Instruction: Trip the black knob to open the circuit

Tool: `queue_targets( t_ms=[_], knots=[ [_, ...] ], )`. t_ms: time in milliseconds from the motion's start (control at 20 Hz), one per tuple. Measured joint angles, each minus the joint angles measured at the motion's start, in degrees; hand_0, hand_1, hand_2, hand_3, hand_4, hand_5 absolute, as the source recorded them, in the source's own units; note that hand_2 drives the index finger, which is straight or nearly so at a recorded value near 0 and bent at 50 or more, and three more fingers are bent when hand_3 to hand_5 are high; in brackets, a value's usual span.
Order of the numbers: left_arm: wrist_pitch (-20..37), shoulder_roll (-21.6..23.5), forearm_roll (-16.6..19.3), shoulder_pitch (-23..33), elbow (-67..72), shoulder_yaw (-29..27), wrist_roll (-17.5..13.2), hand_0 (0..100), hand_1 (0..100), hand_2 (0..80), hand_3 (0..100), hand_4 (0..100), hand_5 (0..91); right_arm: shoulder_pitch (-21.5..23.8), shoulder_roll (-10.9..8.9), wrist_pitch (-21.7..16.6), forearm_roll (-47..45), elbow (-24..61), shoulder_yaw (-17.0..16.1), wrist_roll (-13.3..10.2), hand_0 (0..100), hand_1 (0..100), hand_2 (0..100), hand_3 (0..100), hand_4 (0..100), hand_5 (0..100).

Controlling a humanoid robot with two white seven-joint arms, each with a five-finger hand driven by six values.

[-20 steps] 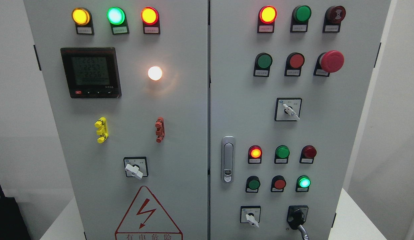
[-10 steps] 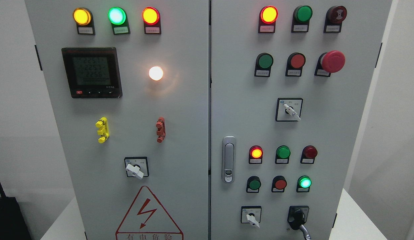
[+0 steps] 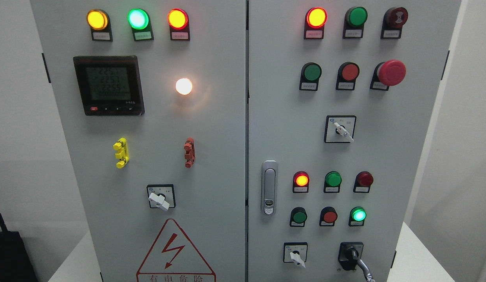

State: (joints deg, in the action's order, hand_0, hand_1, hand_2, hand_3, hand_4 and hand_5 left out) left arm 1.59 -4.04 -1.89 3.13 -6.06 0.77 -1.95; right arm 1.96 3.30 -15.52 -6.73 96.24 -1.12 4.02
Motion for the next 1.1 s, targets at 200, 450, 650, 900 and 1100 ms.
queue_targets(
  t_ms=[200,450,650,900,1100],
  knots=[
    [0.00,0.00,0.00,0.00,0.00,0.00,0.00,12,39,0.0,0,0,0.0,0.54,0.00,-0.28,0.00,0.01,-0.13,0.14,100,79,0,90,80,75],
    [0.00,0.00,0.00,0.00,0.00,0.00,0.00,12,39,0.0,0,0,0.0,1.17,0.00,-0.49,0.01,0.02,-0.66,0.61,100,79,0,90,80,75],
    [0.00,0.00,0.00,0.00,0.00,0.00,0.00,12,39,0.0,0,0,0.0,2.32,0.00,-0.77,0.01,0.09,-0.92,0.81,100,78,0,90,79,73],
    [0.00,0.00,0.00,0.00,0.00,0.00,0.00,12,39,0.0,0,0,0.0,4.46,0.03,-1.42,0.01,1.44,-1.15,0.18,98,72,0,87,76,71],
    [0.00,0.00,0.00,0.00,0.00,0.00,0.00,12,39,0.0,0,0,0.0,6.49,0.43,-1.72,0.01,3.99,-1.16,-0.47,93,64,0,85,75,71]
  ],
)
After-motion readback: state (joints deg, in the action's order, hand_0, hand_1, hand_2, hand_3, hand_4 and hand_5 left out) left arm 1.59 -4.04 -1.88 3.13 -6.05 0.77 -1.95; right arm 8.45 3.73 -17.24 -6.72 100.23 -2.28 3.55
